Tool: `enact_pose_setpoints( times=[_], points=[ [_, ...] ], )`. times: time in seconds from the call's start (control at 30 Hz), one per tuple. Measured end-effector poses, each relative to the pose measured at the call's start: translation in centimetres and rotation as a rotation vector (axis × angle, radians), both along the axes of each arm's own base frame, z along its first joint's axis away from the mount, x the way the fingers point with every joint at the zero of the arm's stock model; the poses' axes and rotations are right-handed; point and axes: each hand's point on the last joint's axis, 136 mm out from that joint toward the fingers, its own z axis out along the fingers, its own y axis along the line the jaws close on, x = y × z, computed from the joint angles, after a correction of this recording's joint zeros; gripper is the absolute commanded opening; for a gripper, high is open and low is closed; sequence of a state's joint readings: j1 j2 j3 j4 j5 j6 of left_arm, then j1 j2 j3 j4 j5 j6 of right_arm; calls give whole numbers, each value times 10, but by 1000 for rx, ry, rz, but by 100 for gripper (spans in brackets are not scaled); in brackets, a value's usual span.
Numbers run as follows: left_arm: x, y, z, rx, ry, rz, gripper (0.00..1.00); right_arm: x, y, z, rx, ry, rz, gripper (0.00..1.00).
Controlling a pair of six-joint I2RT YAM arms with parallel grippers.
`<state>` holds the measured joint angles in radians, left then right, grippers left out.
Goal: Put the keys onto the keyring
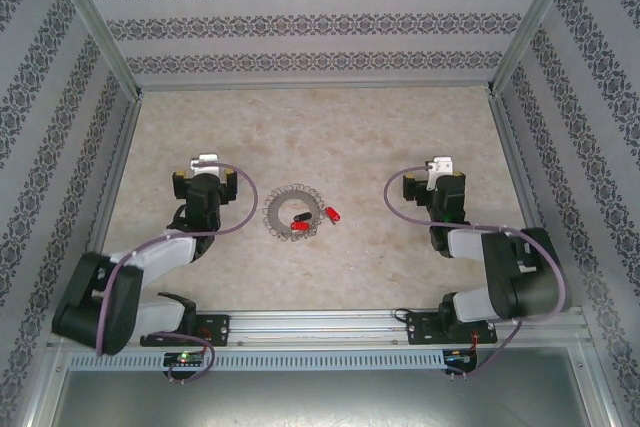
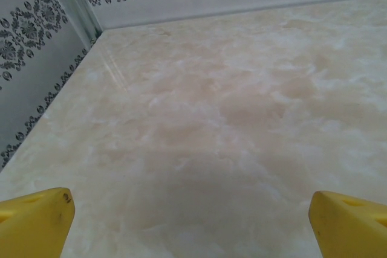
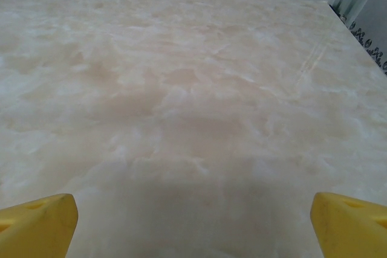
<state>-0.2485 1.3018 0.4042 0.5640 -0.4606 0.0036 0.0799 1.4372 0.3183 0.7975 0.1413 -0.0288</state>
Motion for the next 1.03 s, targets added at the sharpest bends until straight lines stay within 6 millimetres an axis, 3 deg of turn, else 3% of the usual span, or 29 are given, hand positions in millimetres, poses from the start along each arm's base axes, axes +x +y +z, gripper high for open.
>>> enact_pose_setpoints(
  times=[0.13, 0.3, 0.57, 0.7, 1.03],
  points=[
    [13, 14, -25, 28, 27, 14, 100, 11, -6, -2, 23, -3, -19, 98],
    [15, 21, -40, 0, 17, -5, 100, 18, -14, 6, 48, -36, -42, 98],
    [21, 23, -29, -52, -70, -40, 100, 19, -11, 8, 61, -45, -28, 98],
    [16, 23, -44, -64, -49, -53, 100, 20, -9, 8, 69, -44, -18, 98],
    [19, 18, -42, -74, -62, -79, 100, 21, -8, 9, 72, -47, -10, 98]
  ],
)
